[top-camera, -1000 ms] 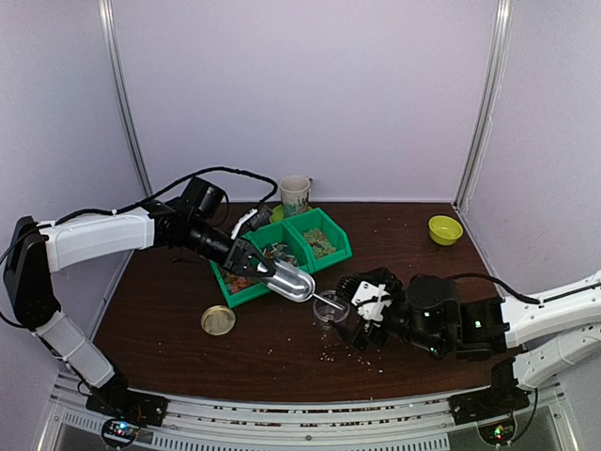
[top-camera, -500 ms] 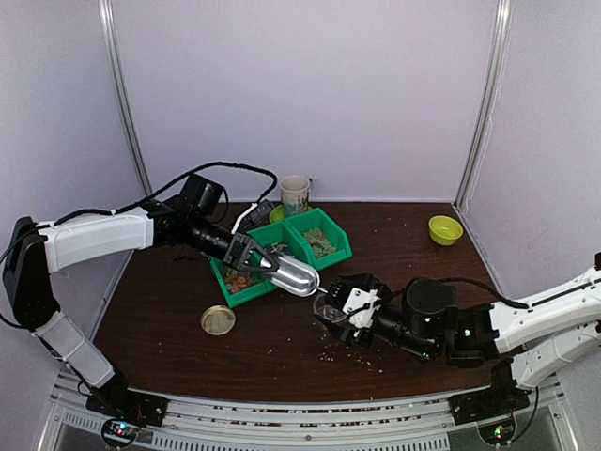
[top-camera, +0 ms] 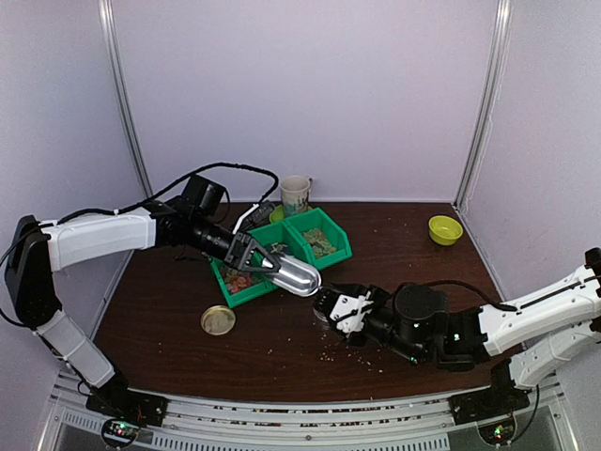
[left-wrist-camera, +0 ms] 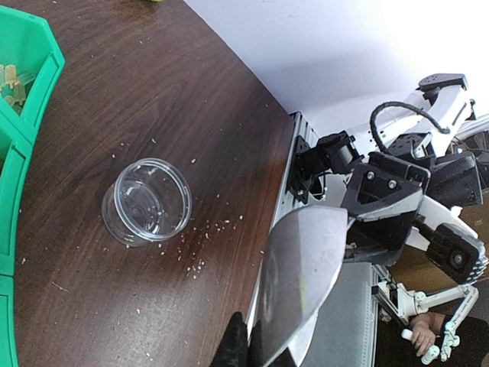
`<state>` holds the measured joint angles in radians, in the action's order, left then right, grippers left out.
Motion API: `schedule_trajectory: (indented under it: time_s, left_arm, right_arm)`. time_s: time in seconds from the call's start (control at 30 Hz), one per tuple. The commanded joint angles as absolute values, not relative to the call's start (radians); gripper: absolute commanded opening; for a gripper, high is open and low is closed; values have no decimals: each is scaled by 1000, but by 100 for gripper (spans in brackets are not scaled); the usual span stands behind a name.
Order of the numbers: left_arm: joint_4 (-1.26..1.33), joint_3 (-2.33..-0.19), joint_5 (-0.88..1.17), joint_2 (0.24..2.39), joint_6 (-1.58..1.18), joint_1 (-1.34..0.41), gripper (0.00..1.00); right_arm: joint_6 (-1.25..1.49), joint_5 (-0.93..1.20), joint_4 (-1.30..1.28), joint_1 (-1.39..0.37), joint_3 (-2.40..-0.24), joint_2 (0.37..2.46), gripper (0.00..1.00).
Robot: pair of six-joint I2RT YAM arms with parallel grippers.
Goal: Pack the candies
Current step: Pass from the right arm to the left, then pass from the left arm to the right
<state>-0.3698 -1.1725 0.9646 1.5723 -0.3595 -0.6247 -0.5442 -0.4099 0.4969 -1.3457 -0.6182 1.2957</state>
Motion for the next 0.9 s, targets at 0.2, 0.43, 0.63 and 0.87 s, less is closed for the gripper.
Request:
schedule_trajectory:
  time_s: [0.2, 0.43, 0.63, 0.87]
  left_arm:
    - [-349, -1186, 989, 1592, -362, -624, 0]
    - [-357, -1187, 990, 1590, -349, -624, 0]
    - [-357, -1187, 1001, 1594, -345, -624, 0]
    - [-357, -1187, 1010, 1591, -338, -626, 0]
  right_arm:
    - [-609, -475, 555, -1351, -634, 1316, 24]
    - [-619, -482, 561, -1351, -641, 1335, 25]
    - [-606, -465, 531, -1350, -655, 1342, 25]
    - [-578, -448, 533, -1340, -658, 1337, 23]
